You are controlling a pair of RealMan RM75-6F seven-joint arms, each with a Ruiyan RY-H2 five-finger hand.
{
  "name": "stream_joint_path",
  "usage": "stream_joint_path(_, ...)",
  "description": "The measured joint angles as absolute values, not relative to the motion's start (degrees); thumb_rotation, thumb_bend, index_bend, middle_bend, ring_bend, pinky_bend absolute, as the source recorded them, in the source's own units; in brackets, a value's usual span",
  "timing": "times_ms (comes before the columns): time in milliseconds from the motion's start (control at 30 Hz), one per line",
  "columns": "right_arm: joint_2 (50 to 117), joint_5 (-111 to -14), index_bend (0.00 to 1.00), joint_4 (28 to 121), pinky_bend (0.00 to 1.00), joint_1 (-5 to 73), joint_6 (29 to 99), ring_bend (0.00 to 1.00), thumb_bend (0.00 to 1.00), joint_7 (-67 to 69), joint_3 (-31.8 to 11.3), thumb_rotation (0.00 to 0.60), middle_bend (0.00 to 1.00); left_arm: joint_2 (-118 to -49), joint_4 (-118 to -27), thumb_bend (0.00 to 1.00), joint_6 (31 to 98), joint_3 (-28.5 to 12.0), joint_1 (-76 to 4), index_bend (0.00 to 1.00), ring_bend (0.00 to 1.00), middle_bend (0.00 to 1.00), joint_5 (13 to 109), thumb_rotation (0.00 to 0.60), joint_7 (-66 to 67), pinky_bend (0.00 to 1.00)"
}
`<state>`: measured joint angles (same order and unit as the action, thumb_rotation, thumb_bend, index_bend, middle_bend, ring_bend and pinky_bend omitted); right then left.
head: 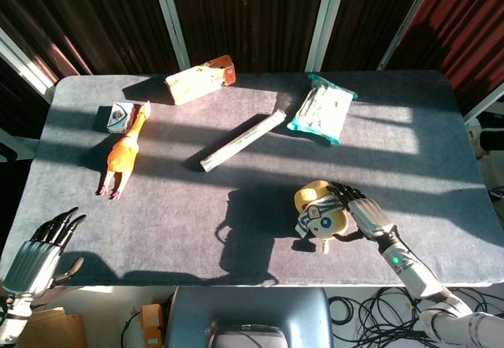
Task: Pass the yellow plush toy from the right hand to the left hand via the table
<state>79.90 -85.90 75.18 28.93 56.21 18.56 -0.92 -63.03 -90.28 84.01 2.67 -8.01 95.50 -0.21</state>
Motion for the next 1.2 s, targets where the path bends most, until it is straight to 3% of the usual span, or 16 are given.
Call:
stream_joint_path(367, 80.6, -85.54, 0.08, 74.38, 0.12, 28.91, 56.35, 0.0, 0.12, 17.65, -0.76, 0.6, 0.0, -63.04, -90.54, 0.32, 84.03, 2.7, -8.05, 0.13, 0.09, 0.04, 95.57, 0.6, 0.24, 0.21)
stream_joint_path(433, 81.39, -85.29, 0.08, 73.38, 0.23, 29.02, 56.33, 0.0, 0.12, 17.11, -0.98, 0.6, 0.0, -63.02, -90.62, 0.32, 83.97, 2.73, -8.07, 0.13, 0.09, 0.04, 95.58, 0.6, 0.33, 0.21)
stream_joint_path(500, 82.38, -85.23, 0.09, 72.13, 0.44, 29.21, 56.33, 0.03, 0.12, 16.84, -1.17, 0.6, 0.0, -62.94, -90.66, 0.32, 84.06, 2.76, -8.03, 0.13, 0.09, 0.04, 95.6, 0.6, 0.33, 0.21)
stream_joint_path(567, 83.89, -85.34, 0.15, 70.2, 0.61, 29.5, 56.46, 0.16, 0.12, 16.87, -1.42, 0.6, 0.04, -62.88, -90.7, 0.32, 84.25, 2.76, -7.93, 0.13, 0.09, 0.04, 95.59, 0.6, 0.34, 0.21)
stream_joint_path(667, 86.79, -85.76, 0.35, 66.63, 0.8, 29.89, 57.31, 0.43, 0.13, 17.75, -1.93, 0.6, 0.27, -62.69, -90.84, 0.32, 84.46, 2.79, -7.71, 0.14, 0.09, 0.05, 95.43, 0.6, 0.32, 0.21)
stream_joint_path(767, 90.32, -86.36, 0.63, 62.28, 0.96, 30.08, 59.47, 0.65, 0.26, 19.18, -2.62, 0.6, 0.51, -62.43, -91.14, 0.32, 84.78, 2.78, -7.49, 0.14, 0.09, 0.05, 95.27, 0.6, 0.13, 0.21)
stream_joint_path(800, 91.39, -86.57, 0.72, 60.89, 0.99, 30.1, 60.36, 0.68, 0.32, 19.54, -2.82, 0.6, 0.55, -62.33, -91.22, 0.32, 84.97, 2.77, -7.4, 0.14, 0.09, 0.05, 95.25, 0.6, 0.06, 0.21)
stream_joint_path(900, 94.55, -87.66, 0.82, 56.5, 1.0, 30.19, 63.54, 0.69, 0.4, 20.67, -3.25, 0.6, 0.57, -62.17, -91.32, 0.32, 85.29, 2.76, -7.19, 0.14, 0.09, 0.05, 95.25, 0.6, -0.17, 0.21)
stream_joint_path(1200, 97.84, -90.43, 0.83, 54.44, 1.0, 31.8, 69.04, 0.69, 0.41, 28.67, -4.53, 0.6, 0.57, -61.76, -91.71, 0.32, 85.29, 2.76, -6.97, 0.16, 0.09, 0.05, 94.93, 0.6, -0.26, 0.21)
